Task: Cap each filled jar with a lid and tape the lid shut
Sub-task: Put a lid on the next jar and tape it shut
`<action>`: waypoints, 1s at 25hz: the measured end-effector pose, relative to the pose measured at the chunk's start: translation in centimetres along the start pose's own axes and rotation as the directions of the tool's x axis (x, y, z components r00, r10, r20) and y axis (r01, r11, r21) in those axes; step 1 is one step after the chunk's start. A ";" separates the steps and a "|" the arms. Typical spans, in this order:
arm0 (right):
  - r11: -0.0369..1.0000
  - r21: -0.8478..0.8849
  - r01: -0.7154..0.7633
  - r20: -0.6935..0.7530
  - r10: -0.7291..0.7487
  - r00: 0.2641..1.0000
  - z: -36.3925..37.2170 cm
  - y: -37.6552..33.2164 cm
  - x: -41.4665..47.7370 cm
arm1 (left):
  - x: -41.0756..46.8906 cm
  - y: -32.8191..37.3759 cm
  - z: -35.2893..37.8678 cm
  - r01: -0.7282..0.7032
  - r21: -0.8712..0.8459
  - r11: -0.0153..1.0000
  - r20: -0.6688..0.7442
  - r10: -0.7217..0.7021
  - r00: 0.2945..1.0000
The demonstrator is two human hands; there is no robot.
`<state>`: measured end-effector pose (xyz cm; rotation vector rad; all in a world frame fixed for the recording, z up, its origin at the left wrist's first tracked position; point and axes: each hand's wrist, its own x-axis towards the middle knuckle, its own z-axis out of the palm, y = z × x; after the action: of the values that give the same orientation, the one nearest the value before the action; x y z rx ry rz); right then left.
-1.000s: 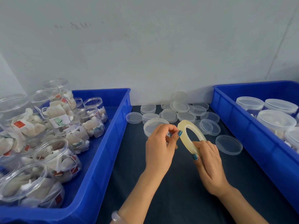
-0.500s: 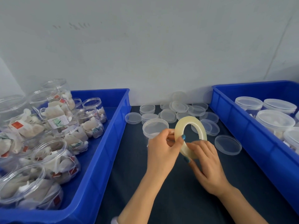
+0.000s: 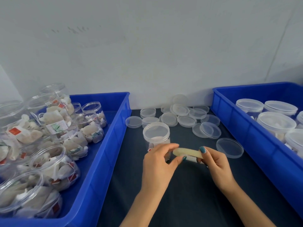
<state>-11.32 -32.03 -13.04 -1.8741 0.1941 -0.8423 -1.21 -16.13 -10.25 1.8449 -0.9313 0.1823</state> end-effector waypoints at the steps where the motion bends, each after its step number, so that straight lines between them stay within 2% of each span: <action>1: 0.998 -0.046 0.032 -0.018 -0.033 0.999 0.0 0.0 0.0 | -0.3 0.1 0.1 -0.007 -0.017 1.000 -0.030 0.006 1.000; 4: 0.974 -0.186 0.132 -0.034 -0.140 0.990 0.1 0.3 -0.2 | -0.5 0.7 0.6 0.136 -0.216 0.967 -0.065 -0.154 0.986; 6: 0.946 -0.258 0.197 -0.010 -0.206 0.978 0.1 0.5 -0.5 | -0.1 0.7 1.0 0.268 -0.296 0.917 0.001 -0.280 0.960; 8: 0.891 -0.367 0.268 0.031 -0.276 0.961 0.0 0.5 -0.6 | 0.0 0.6 1.2 0.350 -0.373 0.859 0.074 -0.349 0.934; 12: 0.817 -0.480 0.320 0.090 -0.317 0.944 0.0 0.7 -0.6 | 0.2 0.3 0.4 0.268 -0.350 0.898 0.019 -0.280 0.960; 19: 0.741 -0.572 0.351 0.168 -0.313 0.935 0.2 0.5 -0.7 | 0.8 -0.2 -0.4 0.240 -0.248 0.939 0.062 -0.232 0.971; 23: 0.666 -0.659 0.349 0.206 -0.286 0.936 0.8 0.3 -0.4 | -0.5 0.0 -0.5 0.173 -0.177 0.969 -0.048 -0.184 0.982; 25: 0.631 -0.730 0.264 0.140 -0.240 0.960 0.6 0.2 0.0 | -1.6 0.1 -0.8 0.119 -0.116 0.986 -0.104 -0.131 0.986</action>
<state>-10.84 -31.66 -13.34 -2.7469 0.2920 -1.0168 -2.18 -14.68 -10.63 1.7667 -0.7315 0.1519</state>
